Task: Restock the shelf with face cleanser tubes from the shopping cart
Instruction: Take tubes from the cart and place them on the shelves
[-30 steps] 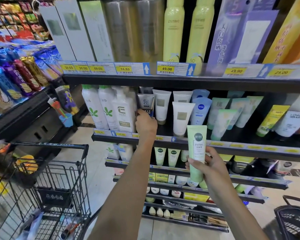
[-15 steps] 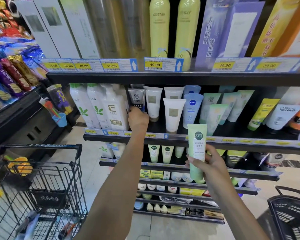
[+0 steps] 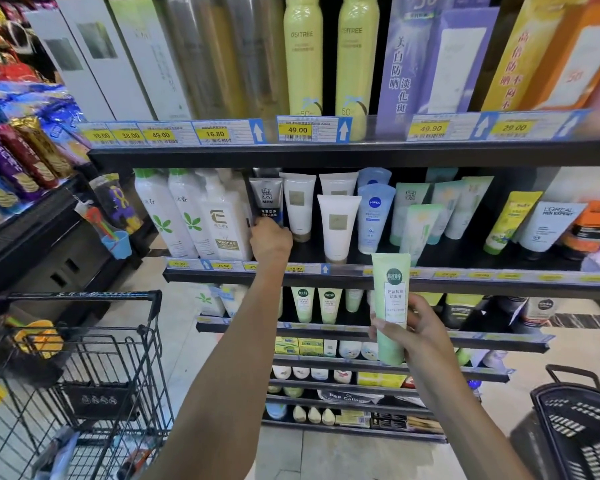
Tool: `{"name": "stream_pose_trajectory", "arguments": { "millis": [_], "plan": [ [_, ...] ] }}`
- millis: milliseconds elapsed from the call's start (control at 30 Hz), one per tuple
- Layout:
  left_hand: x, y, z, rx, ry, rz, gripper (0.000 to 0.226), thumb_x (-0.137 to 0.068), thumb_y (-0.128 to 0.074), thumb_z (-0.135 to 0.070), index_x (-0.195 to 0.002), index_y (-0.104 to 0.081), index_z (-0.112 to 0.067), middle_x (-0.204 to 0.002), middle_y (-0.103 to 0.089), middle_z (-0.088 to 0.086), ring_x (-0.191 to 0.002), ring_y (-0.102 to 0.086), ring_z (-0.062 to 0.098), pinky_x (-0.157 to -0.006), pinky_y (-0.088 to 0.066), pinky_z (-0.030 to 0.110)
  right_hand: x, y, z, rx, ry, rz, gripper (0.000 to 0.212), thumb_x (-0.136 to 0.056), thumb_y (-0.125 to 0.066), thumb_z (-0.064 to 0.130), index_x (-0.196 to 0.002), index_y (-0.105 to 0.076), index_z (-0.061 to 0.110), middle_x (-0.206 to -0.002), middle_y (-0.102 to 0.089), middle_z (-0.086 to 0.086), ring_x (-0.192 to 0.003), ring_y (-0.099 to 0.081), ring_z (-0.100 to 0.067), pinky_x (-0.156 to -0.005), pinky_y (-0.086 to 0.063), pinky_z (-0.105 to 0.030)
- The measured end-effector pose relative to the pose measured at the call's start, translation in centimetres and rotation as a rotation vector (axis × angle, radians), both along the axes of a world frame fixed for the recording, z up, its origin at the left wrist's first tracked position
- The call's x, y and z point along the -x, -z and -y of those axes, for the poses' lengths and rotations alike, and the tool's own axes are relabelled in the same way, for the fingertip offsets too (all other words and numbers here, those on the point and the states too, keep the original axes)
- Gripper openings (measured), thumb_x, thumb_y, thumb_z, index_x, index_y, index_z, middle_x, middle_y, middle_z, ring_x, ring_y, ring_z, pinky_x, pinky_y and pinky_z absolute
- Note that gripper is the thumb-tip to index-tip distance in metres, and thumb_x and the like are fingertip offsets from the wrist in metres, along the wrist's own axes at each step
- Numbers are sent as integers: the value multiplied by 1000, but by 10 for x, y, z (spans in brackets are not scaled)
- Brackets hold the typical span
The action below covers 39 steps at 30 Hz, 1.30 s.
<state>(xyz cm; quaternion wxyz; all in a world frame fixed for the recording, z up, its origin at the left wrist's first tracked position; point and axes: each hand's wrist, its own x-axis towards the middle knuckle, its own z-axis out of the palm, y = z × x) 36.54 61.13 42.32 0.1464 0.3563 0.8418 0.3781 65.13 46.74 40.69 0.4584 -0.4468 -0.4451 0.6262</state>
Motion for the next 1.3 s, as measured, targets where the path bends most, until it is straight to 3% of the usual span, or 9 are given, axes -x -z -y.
{"name": "stream_pose_trajectory", "arguments": {
  "millis": [167,300,500,600,733,867,1000,1167,1300],
  "plan": [
    [-1,-1,5,4,-2,-25,34,-93,-65,-19,-118,-57,4,-120,-67,23,-114,-64,42,-91,-54,44,-1,0,6,17,14,2,52,-88,-77,3,-131,-59,27,-114,-76,0,-95,-76,-31,-76,-58,-49],
    [-10,-6,24,-24,31,-128,33,-98,-60,-23,-119,-53,0,-120,-65,22,-112,-63,43,-89,-52,46,-3,4,10,17,34,20,49,-88,-76,2,-127,-60,27,-111,-77,-4,-97,-75,-35,-84,-60,-54],
    [-20,13,76,-441,135,-457,19,-99,-58,-25,-108,-63,-8,-104,-64,9,-99,-58,30,-82,-51,46,-4,23,9,20,69,120,52,-85,-81,6,-127,-60,26,-112,-77,6,-105,-73,-20,-94,-56,-48],
    [-23,37,107,-529,189,-565,18,-100,-60,-23,-104,-64,-7,-98,-64,9,-94,-55,29,-81,-45,40,0,35,5,15,84,180,52,-84,-83,7,-126,-59,27,-112,-76,7,-105,-72,-14,-91,-57,-43],
    [-19,92,139,-451,341,-612,21,-103,-58,-26,-98,-63,-7,-93,-62,8,-85,-55,30,-75,-46,44,10,49,2,7,93,250,48,-85,-82,7,-120,-57,29,-107,-73,15,-93,-70,3,-81,-54,-31],
    [-12,151,153,-276,478,-603,20,-99,-61,-22,-104,-67,-4,-94,-65,11,-89,-57,31,-76,-51,42,24,70,-4,-19,107,345,48,-87,-81,9,-124,-53,23,-104,-68,19,-86,-67,13,-73,-53,-19],
    [-2,190,146,-71,552,-592,23,-95,-67,-16,-111,-69,-1,-102,-67,16,-96,-62,37,-87,-54,48,41,97,-14,-51,156,450,50,-86,-84,17,-124,-52,22,-107,-67,15,-100,-64,3,-83,-54,-27],
    [3,214,124,-10,628,-648,31,-95,-67,-12,-123,-66,3,-115,-66,18,-112,-60,36,-102,-48,46,59,127,-26,-114,228,544,42,-85,-85,20,-112,-53,16,-97,-68,13,-84,-63,10,-69,-50,-13],
    [5,230,111,28,643,-714,29,-93,-67,-12,-120,-68,-1,-114,-67,15,-112,-60,34,-100,-49,44,70,144,-34,-120,280,562,44,-84,-86,20,-114,-54,17,-101,-69,10,-93,-66,1,-73,-56,-18]
  ]
}}
